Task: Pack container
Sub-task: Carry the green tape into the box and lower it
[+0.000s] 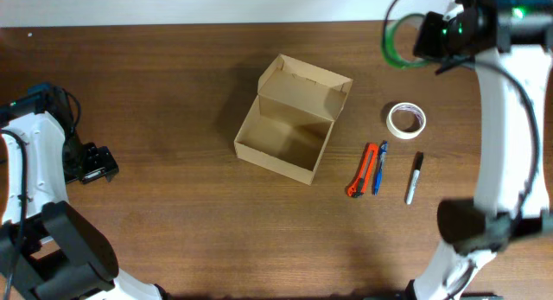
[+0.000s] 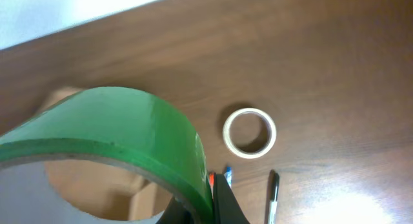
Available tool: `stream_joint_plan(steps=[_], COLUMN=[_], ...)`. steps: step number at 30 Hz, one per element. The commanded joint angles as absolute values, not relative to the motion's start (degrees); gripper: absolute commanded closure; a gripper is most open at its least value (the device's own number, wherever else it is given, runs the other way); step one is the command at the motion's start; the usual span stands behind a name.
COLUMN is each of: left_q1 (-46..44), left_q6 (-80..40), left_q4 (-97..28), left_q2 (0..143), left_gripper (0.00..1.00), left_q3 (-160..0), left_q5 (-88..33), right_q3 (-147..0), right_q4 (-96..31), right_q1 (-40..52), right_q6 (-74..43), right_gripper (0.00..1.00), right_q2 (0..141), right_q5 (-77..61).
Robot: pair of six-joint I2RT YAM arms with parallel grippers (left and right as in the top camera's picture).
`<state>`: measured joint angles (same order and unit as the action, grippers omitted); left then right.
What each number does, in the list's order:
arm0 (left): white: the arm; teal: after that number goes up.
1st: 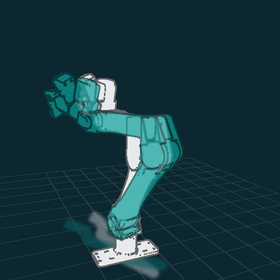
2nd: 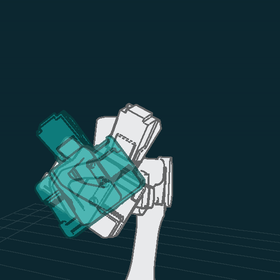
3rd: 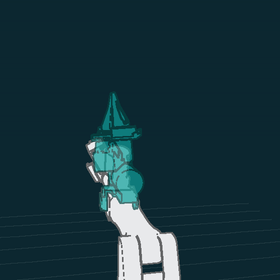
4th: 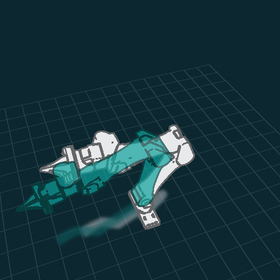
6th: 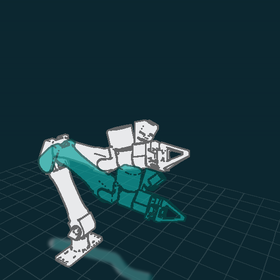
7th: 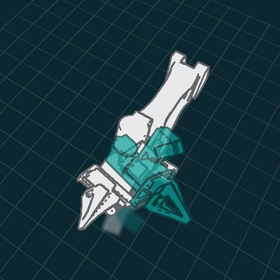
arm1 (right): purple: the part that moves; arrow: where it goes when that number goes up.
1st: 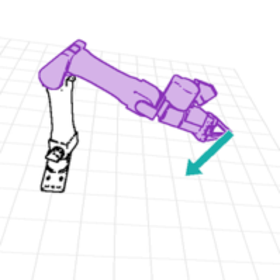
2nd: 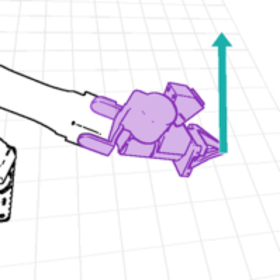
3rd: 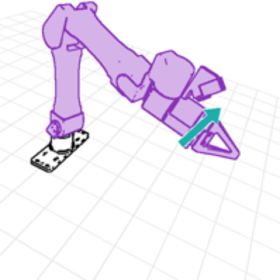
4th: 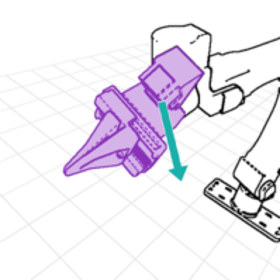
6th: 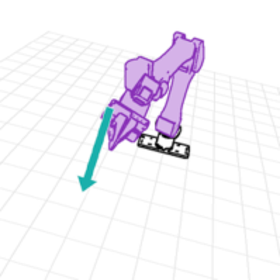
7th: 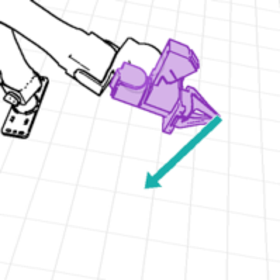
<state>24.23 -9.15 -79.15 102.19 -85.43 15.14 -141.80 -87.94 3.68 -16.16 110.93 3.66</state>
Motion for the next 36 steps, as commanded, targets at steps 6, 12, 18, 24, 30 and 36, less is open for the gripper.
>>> stream_joint_plan(steps=[6, 12, 18, 24, 30, 36], left_q1=[24.38, 24.40, 24.38, 24.38, 24.38, 24.38], left_q6=[-8.47, -8.47, -8.47, -8.47, -8.47, -8.47], left_q4=[-79.00, -79.00, -79.00, -79.00, -79.00, -79.00], left_q2=[101.69, 101.69, 101.69, 101.69, 101.69, 101.69], left_gripper=[0.00, 0.00, 0.00, 0.00, 0.00, 0.00], left_q3=[-84.99, -84.99, -84.99, -84.99, -84.99, -84.99], left_q5=[14.72, 14.72, 14.72, 14.72, 14.72, 14.72], right_q3=[-140.86, -134.41, -132.68, -132.64, -132.40, -129.91], right_q4=[-92.79, -82.46, -76.42, -76.60, -77.60, -77.52], right_q1=[24.27, 33.85, 34.74, 33.61, 32.93, 33.08], right_q6=[-12.36, -11.33, -10.76, -10.74, -10.74, -10.76], right_gripper=[0.96, 0.96, 0.96, 0.96, 0.97, 0.97], right_q2=[110.00, 115.52, 125.32, 131.20, 134.21, 134.65], right_q5=[9.82, 14.70, 14.79, 12.99, 11.29, 8.40])
